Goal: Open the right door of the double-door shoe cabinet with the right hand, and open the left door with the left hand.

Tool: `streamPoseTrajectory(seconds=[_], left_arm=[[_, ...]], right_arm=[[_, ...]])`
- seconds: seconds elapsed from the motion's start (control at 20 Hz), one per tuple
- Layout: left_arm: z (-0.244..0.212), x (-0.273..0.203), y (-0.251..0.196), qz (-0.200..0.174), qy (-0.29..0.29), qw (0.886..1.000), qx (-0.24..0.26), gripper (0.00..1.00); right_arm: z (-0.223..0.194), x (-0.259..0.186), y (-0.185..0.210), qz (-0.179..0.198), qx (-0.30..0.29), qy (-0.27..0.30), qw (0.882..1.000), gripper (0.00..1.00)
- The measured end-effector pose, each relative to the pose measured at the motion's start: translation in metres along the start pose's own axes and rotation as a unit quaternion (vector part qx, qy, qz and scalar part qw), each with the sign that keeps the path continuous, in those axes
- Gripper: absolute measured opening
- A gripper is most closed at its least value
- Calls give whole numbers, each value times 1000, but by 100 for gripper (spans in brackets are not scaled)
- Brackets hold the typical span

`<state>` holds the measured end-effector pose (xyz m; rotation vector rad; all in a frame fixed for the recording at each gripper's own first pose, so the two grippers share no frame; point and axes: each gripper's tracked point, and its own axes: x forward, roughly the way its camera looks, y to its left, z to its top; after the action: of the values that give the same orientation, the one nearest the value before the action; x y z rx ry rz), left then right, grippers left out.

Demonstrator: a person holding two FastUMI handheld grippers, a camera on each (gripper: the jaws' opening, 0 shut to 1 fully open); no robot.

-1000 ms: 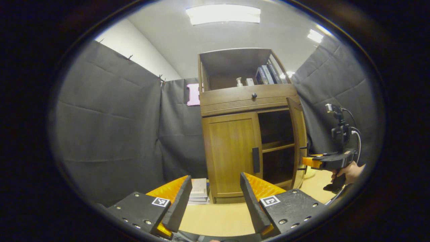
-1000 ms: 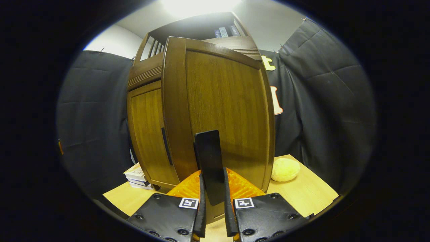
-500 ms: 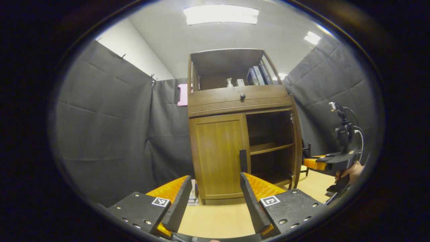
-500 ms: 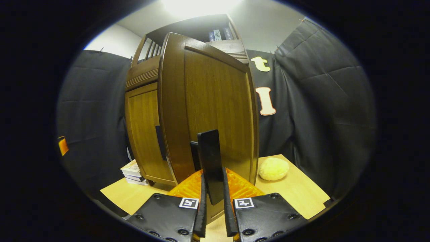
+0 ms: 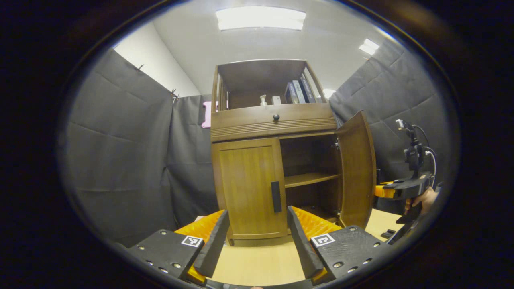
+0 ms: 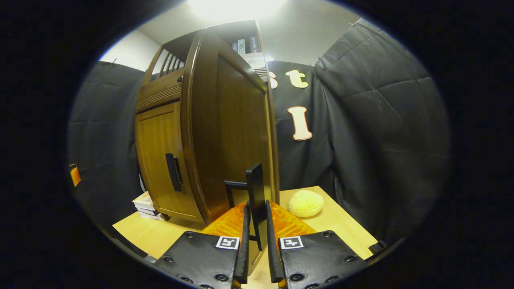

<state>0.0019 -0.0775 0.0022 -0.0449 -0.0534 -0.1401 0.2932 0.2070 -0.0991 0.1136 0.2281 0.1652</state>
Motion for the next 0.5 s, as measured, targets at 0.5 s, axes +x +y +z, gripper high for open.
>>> streamPoseTrajectory(seconds=[0.5], left_arm=[[0, 21, -34, -26, -2, 1000, 2, 82]], right_arm=[[45, -40, -17, -36, 8, -9, 999, 9]])
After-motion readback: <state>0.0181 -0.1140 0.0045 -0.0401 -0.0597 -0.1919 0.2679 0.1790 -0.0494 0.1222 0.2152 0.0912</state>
